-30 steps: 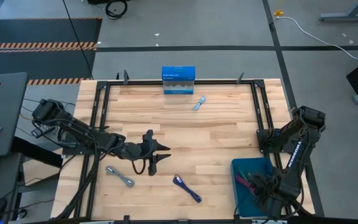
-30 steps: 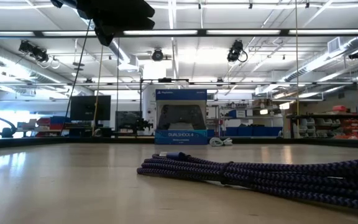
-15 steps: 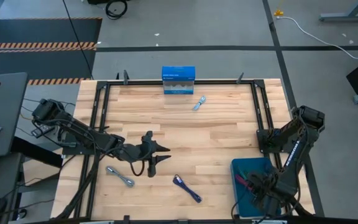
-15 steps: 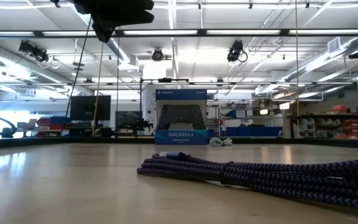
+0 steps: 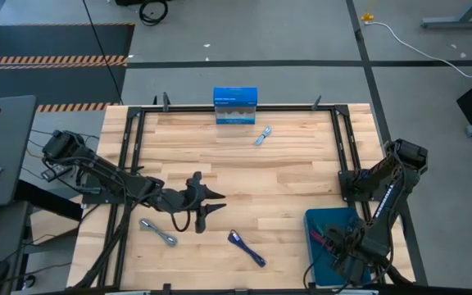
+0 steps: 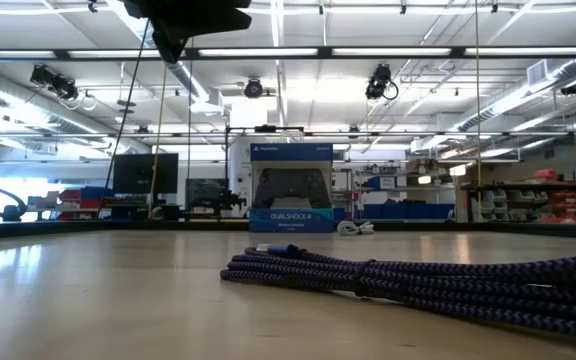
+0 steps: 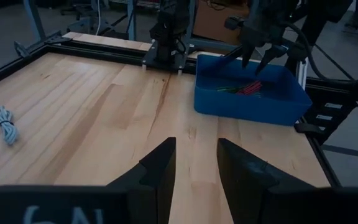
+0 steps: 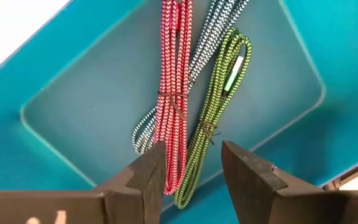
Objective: Pick and place USB-C Cables
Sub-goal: Put the light blue USB cable into the blue bin
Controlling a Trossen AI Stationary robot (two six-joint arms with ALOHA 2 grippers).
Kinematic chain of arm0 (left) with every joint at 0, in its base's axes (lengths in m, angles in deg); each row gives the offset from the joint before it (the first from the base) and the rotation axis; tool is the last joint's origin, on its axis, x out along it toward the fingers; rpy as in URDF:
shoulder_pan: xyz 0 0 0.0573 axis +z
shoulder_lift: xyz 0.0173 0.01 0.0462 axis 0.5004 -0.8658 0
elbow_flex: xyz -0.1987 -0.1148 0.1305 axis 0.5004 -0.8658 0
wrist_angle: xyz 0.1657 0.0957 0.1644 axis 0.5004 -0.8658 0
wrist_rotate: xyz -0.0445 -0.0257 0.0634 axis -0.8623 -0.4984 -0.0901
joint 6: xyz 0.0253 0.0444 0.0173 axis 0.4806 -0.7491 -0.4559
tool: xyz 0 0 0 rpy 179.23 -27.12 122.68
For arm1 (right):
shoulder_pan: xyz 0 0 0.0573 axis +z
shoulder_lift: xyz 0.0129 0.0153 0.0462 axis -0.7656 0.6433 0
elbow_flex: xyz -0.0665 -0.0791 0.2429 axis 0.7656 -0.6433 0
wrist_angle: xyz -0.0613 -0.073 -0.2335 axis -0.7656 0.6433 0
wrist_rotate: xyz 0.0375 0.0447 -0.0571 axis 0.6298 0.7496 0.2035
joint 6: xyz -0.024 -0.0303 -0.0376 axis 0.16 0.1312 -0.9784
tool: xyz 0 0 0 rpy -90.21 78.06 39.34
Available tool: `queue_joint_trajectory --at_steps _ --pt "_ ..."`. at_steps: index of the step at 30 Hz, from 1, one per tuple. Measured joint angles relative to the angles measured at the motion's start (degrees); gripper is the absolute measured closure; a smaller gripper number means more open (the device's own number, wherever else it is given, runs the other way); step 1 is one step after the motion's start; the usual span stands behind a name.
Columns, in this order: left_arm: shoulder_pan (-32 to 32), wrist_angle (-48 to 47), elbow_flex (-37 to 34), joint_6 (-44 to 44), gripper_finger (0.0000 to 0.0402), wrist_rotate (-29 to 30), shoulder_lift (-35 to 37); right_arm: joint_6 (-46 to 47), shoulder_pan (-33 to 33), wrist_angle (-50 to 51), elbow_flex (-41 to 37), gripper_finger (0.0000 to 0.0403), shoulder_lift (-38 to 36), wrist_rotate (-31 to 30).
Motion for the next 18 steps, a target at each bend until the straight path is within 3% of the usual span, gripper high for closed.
queue_joint_trajectory --at_steps 9,18 --pt "0.26 0.3 0.0 -0.06 0.0276 0.54 0.0 -1.56 -0.3 2.2 2.05 0.0243 0.0 -0.31" --pt "0.26 0.26 0.0 -0.05 0.0276 0.54 0.0 -6.12 -2.59 5.08 6.79 0.0243 0.0 -6.26"
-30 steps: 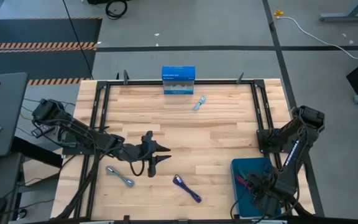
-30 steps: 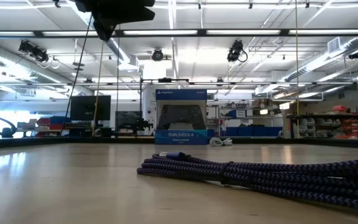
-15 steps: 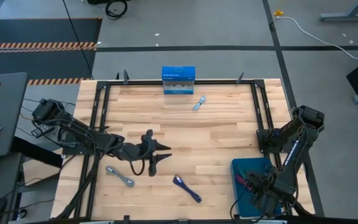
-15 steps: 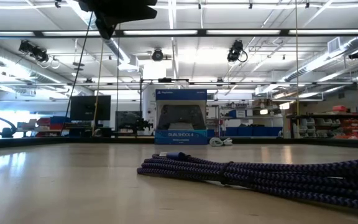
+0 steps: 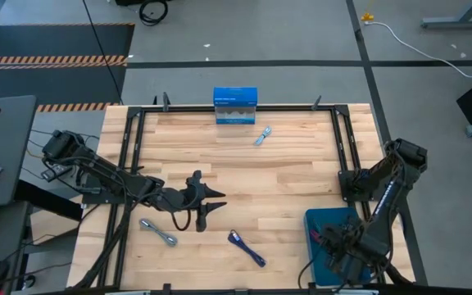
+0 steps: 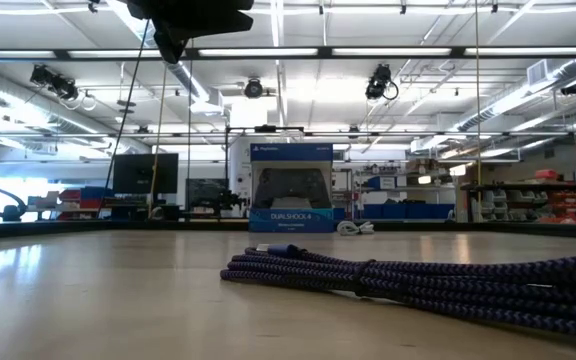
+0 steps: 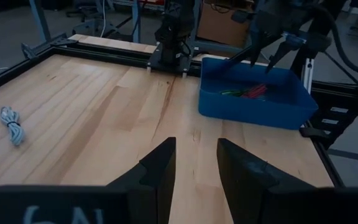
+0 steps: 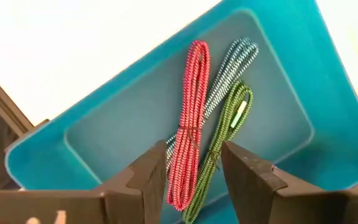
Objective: Pick and place USB-C Cables
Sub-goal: Put the light blue USB cable into the blue bin
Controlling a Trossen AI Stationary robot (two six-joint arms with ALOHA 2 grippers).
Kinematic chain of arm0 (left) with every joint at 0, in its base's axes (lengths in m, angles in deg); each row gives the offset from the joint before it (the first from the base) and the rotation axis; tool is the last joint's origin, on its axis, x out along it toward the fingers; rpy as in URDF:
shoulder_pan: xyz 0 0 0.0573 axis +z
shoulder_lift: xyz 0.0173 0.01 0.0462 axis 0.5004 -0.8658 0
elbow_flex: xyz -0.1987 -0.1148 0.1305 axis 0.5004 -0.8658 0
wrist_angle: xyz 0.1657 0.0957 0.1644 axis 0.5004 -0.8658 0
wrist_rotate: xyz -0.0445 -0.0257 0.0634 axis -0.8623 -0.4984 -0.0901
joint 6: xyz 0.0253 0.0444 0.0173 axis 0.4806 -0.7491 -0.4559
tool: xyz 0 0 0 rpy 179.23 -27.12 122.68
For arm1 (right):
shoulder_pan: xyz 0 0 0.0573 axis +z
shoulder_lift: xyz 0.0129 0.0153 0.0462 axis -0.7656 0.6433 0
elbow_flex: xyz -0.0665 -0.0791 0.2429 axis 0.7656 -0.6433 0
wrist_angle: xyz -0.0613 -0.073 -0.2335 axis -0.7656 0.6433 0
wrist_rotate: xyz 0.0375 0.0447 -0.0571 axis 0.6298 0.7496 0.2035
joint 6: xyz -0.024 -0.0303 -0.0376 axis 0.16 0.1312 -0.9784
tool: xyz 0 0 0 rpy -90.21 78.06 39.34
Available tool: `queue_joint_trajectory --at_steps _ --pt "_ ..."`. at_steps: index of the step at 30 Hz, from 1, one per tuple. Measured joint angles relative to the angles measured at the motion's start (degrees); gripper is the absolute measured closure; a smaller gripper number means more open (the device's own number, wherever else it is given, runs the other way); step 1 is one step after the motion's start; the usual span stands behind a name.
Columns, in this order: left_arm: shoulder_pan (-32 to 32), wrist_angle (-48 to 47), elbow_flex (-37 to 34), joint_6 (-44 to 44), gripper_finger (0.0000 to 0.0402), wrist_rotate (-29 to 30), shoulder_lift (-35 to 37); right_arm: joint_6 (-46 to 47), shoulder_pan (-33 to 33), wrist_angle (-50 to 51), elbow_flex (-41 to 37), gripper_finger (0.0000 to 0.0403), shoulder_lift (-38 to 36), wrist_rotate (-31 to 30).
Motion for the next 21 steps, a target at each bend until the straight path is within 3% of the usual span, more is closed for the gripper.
queue_joint_trajectory --at_steps 21 --pt "0.63 0.06 0.02 -1.4 0.0276 0.41 0.0 -8.83 -6.01 0.2 0.93 0.0243 0.0 -2.89"
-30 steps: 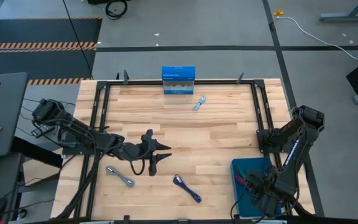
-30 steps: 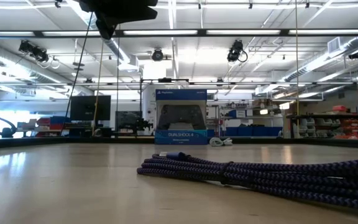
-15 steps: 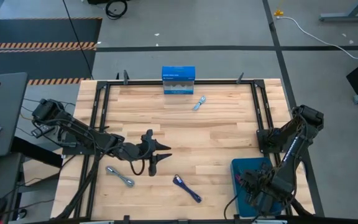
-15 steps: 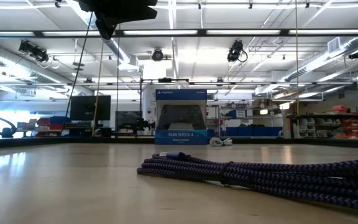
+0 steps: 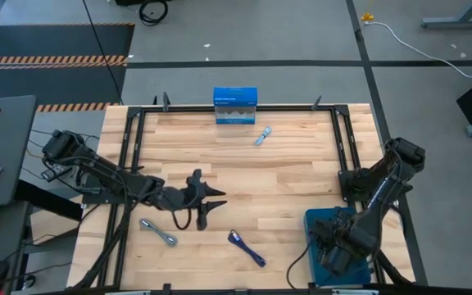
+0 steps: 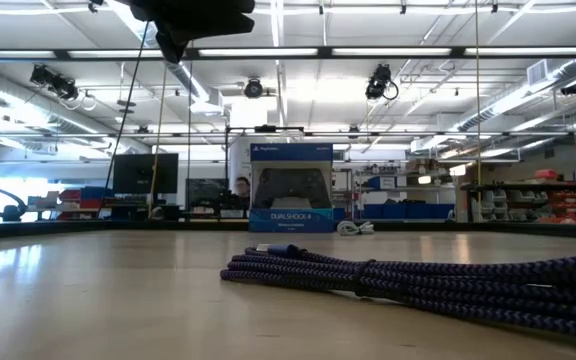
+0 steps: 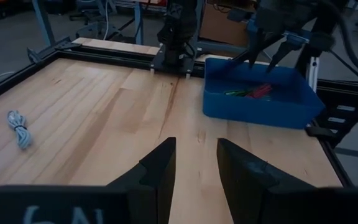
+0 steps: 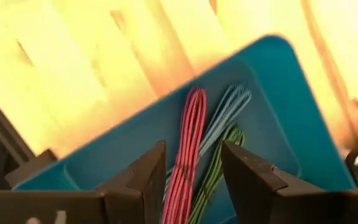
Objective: Pick and place USB-C Cables
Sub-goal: Put the light blue USB cable into the blue bin
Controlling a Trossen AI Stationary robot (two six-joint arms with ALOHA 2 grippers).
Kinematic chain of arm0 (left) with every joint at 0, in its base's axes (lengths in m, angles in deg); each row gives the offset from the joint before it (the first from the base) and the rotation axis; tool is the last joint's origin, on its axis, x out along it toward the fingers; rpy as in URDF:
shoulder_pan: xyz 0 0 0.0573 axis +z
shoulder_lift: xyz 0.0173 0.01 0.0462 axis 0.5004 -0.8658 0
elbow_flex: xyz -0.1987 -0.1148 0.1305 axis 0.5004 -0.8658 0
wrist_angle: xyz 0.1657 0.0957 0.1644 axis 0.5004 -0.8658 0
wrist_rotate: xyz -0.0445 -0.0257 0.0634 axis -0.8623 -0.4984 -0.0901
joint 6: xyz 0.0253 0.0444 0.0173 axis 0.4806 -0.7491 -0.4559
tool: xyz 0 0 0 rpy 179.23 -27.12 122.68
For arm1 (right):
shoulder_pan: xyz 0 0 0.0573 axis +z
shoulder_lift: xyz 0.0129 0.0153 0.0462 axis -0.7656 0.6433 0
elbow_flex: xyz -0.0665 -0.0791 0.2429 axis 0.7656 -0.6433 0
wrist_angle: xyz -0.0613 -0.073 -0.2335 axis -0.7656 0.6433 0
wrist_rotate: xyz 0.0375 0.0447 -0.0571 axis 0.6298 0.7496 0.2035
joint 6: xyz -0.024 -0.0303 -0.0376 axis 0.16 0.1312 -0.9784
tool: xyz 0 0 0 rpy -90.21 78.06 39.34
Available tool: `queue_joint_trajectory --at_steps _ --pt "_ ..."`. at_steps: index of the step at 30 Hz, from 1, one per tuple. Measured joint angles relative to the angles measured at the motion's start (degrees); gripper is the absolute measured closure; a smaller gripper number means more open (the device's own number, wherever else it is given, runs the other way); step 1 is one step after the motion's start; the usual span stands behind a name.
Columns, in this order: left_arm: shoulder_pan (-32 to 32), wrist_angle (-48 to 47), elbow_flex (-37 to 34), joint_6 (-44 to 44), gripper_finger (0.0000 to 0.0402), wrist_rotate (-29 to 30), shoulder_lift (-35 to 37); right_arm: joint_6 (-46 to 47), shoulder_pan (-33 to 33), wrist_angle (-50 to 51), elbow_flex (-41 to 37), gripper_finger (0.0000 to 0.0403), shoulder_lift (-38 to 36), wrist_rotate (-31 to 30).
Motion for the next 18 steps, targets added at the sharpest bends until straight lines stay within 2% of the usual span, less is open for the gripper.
queue_joint_trajectory --at_steps 8,18 --pt "0.77 4.04 -0.13 -3.01 0.0276 -0.45 -1.86 -9.0 -5.96 -1.07 0.0 0.0243 0.0 -1.07" --pt "1.01 10.08 -0.13 -6.5 0.0276 -2.42 -2.91 -15.83 -9.82 -2.63 0.0 0.0243 -0.02 -2.35"
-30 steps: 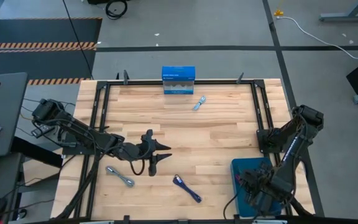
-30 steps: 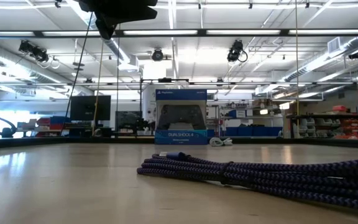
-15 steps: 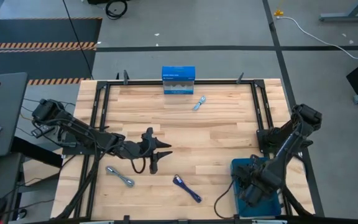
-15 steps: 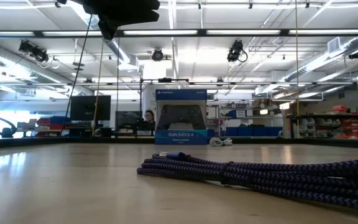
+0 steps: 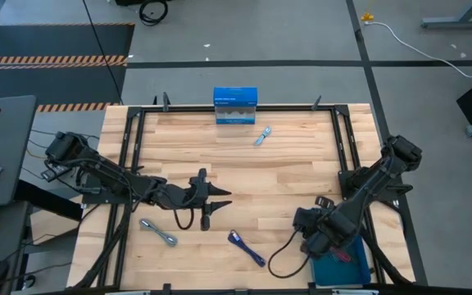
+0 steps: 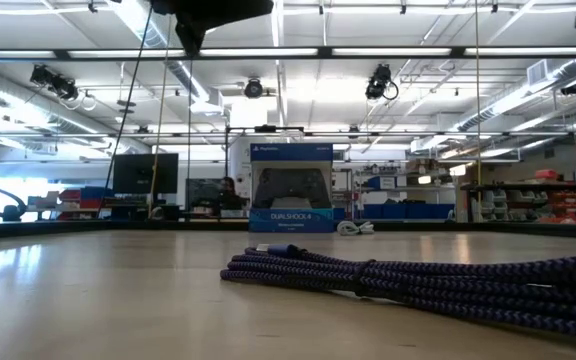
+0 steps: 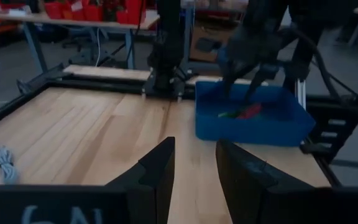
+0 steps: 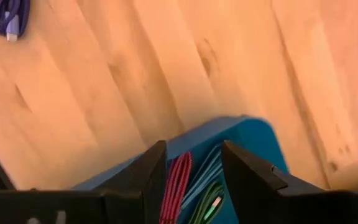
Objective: Pick and place USB-C Cables
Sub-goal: Put the light blue USB cable into the blue bin
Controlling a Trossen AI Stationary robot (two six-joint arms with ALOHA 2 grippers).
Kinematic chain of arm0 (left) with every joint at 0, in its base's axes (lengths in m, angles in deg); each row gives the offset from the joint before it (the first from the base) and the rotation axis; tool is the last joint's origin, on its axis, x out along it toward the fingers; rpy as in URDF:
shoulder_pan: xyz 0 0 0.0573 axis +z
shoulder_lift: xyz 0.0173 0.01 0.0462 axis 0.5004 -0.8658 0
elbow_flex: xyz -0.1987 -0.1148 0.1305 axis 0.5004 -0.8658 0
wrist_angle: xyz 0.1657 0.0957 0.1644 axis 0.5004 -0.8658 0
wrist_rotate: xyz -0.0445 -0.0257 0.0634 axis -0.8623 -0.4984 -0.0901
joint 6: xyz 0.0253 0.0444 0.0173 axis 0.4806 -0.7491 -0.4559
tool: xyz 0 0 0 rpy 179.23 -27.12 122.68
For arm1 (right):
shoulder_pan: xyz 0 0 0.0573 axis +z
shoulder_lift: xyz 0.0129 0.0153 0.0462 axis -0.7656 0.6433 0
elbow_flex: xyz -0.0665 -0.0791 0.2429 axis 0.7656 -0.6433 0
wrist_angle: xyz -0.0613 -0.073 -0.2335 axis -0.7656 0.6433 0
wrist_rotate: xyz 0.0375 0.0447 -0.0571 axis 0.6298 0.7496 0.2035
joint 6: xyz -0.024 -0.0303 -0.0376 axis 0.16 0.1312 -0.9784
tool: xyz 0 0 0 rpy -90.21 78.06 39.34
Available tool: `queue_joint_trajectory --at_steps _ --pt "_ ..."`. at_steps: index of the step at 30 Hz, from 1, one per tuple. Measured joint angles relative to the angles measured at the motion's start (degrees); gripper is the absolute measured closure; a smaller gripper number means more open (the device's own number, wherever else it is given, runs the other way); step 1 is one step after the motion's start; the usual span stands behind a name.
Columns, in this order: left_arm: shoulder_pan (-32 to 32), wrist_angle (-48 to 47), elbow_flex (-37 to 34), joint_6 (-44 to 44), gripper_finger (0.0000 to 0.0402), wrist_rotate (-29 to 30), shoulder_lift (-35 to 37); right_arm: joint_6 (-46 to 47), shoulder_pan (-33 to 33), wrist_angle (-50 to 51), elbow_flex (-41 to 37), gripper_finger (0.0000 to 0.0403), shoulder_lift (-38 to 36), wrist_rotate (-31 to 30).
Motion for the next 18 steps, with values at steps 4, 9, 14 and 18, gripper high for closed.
queue_joint_trajectory --at_steps 4,9,14,18 --pt "-0.02 -0.67 0.0 -0.19 0.0276 -0.02 0.0 -2.78 -1.59 0.01 0.0 0.0243 0.0 -2.96" --pt "-0.02 -1.1 0.0 -0.37 0.0276 -0.02 0.0 -4.79 -4.29 -0.03 0.0 0.0243 0.0 -11.04" --pt "-0.12 -2.58 -0.02 1.98 0.0276 -0.1 0.0 -9.41 -8.39 -0.25 0.0 0.0243 0.0 -17.47" --pt "-0.13 -1.61 -0.02 2.0 0.0276 -0.86 0.0 -18.63 -13.12 -0.27 0.0 0.0243 0.0 -20.06"
